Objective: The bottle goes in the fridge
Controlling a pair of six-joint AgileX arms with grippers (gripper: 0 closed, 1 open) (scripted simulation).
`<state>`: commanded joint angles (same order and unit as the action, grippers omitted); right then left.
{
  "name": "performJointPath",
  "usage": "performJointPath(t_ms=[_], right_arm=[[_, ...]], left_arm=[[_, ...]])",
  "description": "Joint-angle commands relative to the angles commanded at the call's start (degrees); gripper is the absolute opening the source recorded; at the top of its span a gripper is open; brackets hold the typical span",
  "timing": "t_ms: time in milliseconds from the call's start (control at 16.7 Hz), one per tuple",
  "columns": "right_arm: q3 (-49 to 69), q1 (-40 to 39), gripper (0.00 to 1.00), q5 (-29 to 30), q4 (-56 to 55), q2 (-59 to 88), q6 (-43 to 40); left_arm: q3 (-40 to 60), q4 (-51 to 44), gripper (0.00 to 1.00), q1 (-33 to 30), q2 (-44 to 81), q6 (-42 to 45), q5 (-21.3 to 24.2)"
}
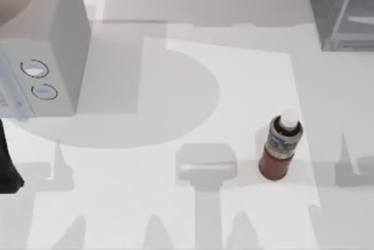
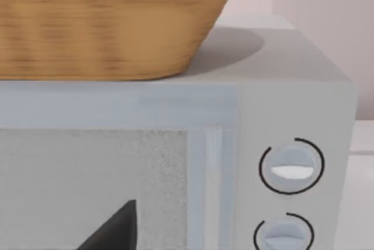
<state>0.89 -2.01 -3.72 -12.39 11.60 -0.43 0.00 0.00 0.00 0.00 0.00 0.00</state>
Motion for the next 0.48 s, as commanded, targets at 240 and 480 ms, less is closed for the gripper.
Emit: performJointPath(t_ms=[240,480], right_arm=[[1.33,-2.75,1.00,-4.92,-18.09,18.19,-0.18],[2.74,-6.03,1.00,-10.63,-38.38,40.27,-0.55]], left_arm=[[0.00,0.00,1.00,0.00,0.00,0.00,0.00],[0.00,0.00,1.00,0.00,0.00,0.00,0.00]])
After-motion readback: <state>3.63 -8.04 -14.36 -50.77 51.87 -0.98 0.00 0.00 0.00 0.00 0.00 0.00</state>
